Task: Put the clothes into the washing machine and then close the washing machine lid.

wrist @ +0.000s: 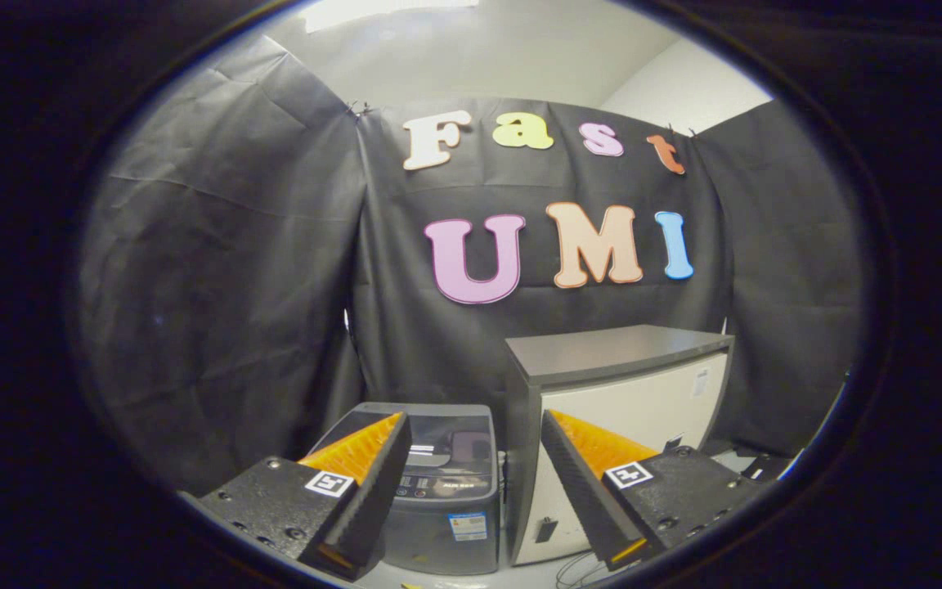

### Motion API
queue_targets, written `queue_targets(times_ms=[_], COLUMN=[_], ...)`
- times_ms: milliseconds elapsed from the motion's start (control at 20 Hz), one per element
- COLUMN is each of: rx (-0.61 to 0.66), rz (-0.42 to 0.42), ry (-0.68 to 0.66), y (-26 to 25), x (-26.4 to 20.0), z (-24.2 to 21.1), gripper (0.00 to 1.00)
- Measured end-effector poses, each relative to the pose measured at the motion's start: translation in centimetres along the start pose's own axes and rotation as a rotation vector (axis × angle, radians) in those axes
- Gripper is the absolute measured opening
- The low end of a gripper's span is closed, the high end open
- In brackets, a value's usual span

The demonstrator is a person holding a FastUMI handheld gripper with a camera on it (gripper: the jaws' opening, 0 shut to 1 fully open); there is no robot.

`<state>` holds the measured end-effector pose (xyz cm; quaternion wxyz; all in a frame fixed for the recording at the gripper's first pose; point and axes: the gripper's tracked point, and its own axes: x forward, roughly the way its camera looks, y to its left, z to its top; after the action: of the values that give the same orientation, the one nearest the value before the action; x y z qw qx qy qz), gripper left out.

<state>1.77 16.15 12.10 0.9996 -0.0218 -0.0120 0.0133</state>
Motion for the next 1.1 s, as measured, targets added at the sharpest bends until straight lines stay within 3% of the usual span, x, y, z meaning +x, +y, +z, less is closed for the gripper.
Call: queue_targets(times_ms=[450, 700, 900, 1100], rx=[-0.007, -0.015, 0.016, -0.013], rz=[-0.029, -0.065, -0.028, -0.078], ry=[-0.069, -0.046, -0.02, -0.024], y=[-5.3, -8.1, -7.9, -9.9], x=[-6.5, -10.2, -12.8, -14.2], z=[5.6, 6.2, 5.1, 3.6], gripper=[0.96, 0.97, 0.97, 0.97])
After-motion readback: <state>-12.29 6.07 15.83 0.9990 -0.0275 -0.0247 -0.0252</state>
